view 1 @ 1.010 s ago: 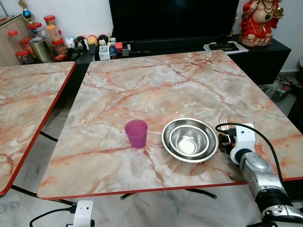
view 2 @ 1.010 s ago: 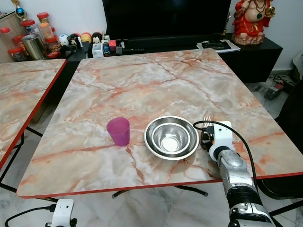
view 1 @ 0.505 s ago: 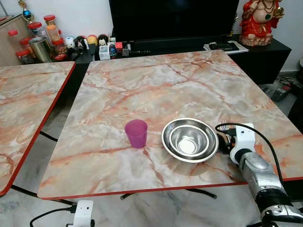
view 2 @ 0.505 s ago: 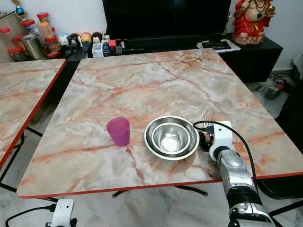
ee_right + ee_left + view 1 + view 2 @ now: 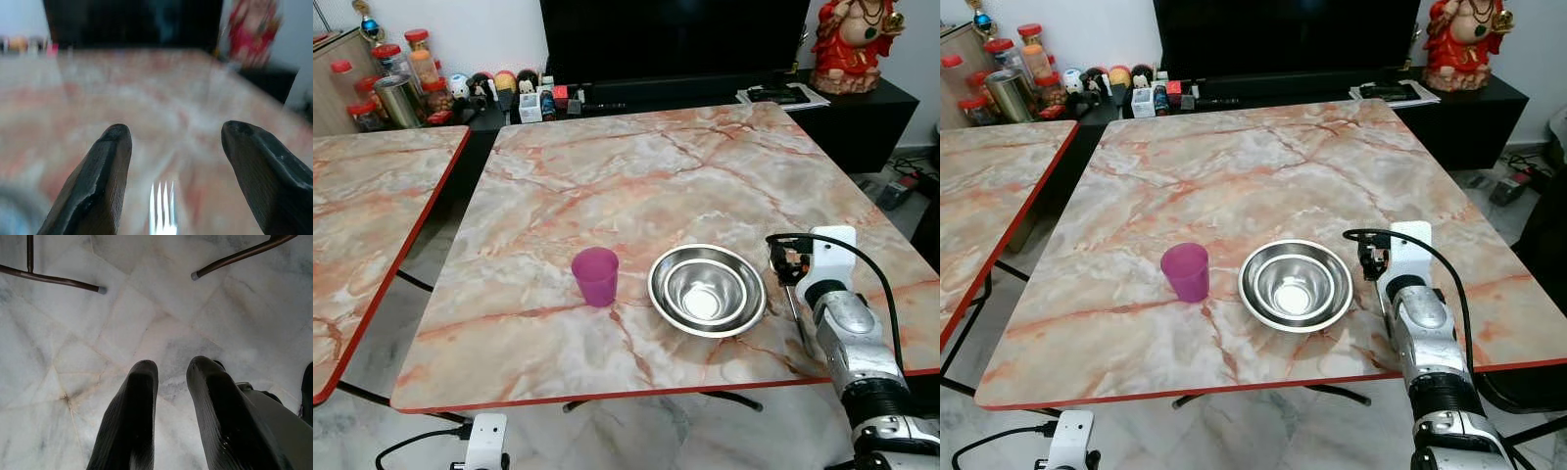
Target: Setting the table
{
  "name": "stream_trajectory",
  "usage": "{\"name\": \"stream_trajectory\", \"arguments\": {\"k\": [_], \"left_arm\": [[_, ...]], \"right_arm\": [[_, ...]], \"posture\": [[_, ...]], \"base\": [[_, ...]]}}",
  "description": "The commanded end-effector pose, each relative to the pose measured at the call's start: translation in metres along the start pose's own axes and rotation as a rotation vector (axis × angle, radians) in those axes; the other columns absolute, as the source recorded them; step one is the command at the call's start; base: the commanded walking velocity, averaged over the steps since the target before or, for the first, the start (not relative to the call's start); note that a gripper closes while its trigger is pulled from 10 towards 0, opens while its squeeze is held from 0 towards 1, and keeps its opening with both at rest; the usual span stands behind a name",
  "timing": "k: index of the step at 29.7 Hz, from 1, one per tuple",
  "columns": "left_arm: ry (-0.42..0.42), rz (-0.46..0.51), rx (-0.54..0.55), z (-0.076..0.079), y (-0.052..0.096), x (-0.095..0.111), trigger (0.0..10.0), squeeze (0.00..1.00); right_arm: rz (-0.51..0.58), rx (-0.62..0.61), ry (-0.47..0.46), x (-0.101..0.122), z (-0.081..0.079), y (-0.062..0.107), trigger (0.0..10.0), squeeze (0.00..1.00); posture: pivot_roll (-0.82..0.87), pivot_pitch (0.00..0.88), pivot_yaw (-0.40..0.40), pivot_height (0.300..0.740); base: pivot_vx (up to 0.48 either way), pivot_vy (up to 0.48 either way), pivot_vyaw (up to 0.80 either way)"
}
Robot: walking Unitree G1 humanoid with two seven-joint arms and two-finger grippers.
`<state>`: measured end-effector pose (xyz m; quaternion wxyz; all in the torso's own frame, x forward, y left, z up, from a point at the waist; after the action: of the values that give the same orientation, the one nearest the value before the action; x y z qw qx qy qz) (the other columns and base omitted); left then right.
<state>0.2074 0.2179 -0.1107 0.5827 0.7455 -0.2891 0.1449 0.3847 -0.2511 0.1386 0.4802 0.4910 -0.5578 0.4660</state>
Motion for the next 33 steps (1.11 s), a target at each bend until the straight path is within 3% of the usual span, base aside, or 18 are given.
{"name": "stream_trajectory", "arguments": {"k": [1,4,7,13,16,27,33], "left_arm": [[0.003,0.007,0.01,-0.003,0.0,0.002,10.0,0.0],[-0.002,0.02,0.034,-0.006,-0.001,0.005,10.0,0.0],[0.005,0.026,0.042,-0.008,-0.001,0.007,10.0,0.0],[0.027,0.023,0.048,-0.009,-0.001,0.007,10.0,0.0],[0.03,0.022,0.048,-0.009,-0.001,0.006,10.0,0.0],[0.039,0.018,0.049,-0.007,-0.001,0.005,10.0,0.0],[0.037,0.018,0.05,-0.007,-0.001,0.005,10.0,0.0]], "right_arm": [[0.152,0.017,-0.039,0.033,-0.011,-0.004,10.0,0.0],[0.239,0.087,-0.046,0.049,-0.035,-0.001,10.0,0.0],[0.257,0.118,-0.07,0.051,-0.047,0.001,10.0,0.0],[0.241,0.194,-0.169,0.04,-0.087,0.006,10.0,0.0],[0.226,0.213,-0.19,0.036,-0.098,0.008,10.0,0.0],[0.245,0.25,-0.216,0.046,-0.12,0.003,10.0,0.0],[0.243,0.251,-0.218,0.045,-0.121,0.003,10.0,0.0]], "posture": [[-0.06,0.0,0.061,0.74],[-0.06,0.0,0.061,0.74],[-0.06,0.0,0.061,0.74],[-0.06,0.0,0.061,0.74],[-0.06,0.0,0.059,0.74],[-0.06,0.0,0.053,0.74],[-0.06,0.0,0.053,0.74]], "base": [[0.0,0.0,0.0],[0.0,0.0,0.0],[0.0,0.0,0.0],[0.0,0.209,0.0],[0.0,0.48,0.0],[0.0,0.48,0.0],[0.0,0.48,0.0]]}}
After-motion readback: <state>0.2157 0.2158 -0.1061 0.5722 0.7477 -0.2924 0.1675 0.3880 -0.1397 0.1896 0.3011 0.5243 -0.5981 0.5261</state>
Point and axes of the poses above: a point about 5 cm out from each wrist's last joint towards the gripper, its own y axis pointing back from the gripper into the wrist, its own x axis along the axis of the wrist's last joint, z = x × y, the point moved 4 cm from there along -y, pointing out of the wrist towards the gripper, and after that the axes turned 13 degrees about -y, right-handed, at the moved point
